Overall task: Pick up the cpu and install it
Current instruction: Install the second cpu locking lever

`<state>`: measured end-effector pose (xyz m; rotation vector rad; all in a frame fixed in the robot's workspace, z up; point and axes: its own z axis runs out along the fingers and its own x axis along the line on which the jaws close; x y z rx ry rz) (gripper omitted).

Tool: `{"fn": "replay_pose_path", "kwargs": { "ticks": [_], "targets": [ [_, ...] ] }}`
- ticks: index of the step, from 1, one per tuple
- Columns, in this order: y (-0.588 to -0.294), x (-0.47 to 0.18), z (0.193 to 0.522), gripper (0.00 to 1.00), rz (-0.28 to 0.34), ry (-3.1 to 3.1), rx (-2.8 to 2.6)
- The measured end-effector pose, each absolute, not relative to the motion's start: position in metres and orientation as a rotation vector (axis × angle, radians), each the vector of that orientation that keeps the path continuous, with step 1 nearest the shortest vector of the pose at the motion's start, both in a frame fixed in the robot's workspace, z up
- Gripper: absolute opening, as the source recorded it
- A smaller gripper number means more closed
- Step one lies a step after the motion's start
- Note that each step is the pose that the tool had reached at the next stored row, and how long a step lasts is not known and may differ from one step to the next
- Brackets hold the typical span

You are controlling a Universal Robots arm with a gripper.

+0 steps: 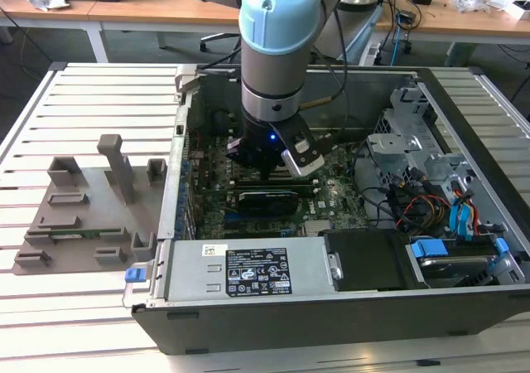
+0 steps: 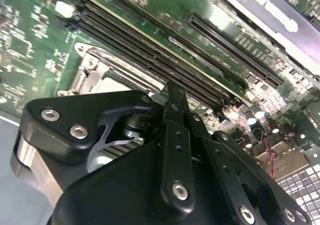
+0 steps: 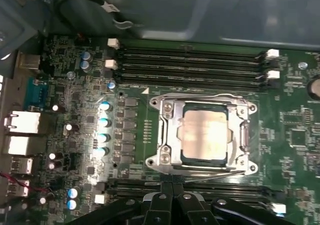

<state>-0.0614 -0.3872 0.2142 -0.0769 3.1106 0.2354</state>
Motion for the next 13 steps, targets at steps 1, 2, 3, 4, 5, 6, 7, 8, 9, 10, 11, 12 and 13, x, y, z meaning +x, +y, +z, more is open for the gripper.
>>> {"fn": "replay_pose_path", "kwargs": {
  "ticks": [1,2,3,4,5,6,7,8,9,10,11,12,13],
  "targets": [
    [-0.387,-0.063,0.213,0.11,0.239,3.110,-0.077],
    [-0.387,-0.065,0.212,0.11,0.242,3.110,-0.077],
    [-0.387,-0.067,0.211,0.11,0.248,3.109,-0.077],
    [-0.387,-0.068,0.210,0.11,0.252,3.109,-0.077],
    [-0.387,-0.071,0.208,0.11,0.261,3.108,-0.077],
    [-0.387,-0.072,0.207,0.11,0.266,3.108,-0.077],
    [-0.387,-0.073,0.206,0.11,0.269,3.107,-0.076],
    [-0.387,-0.075,0.205,0.11,0.276,3.107,-0.076],
    [-0.387,-0.076,0.204,0.11,0.280,3.106,-0.076],
    [-0.387,-0.077,0.203,0.11,0.284,3.106,-0.076],
    [-0.387,-0.078,0.201,0.11,0.291,3.105,-0.076],
    [-0.387,-0.078,0.201,0.11,0.294,3.105,-0.076],
    [-0.386,-0.078,0.200,0.11,0.296,3.105,-0.076]
  ]
}}
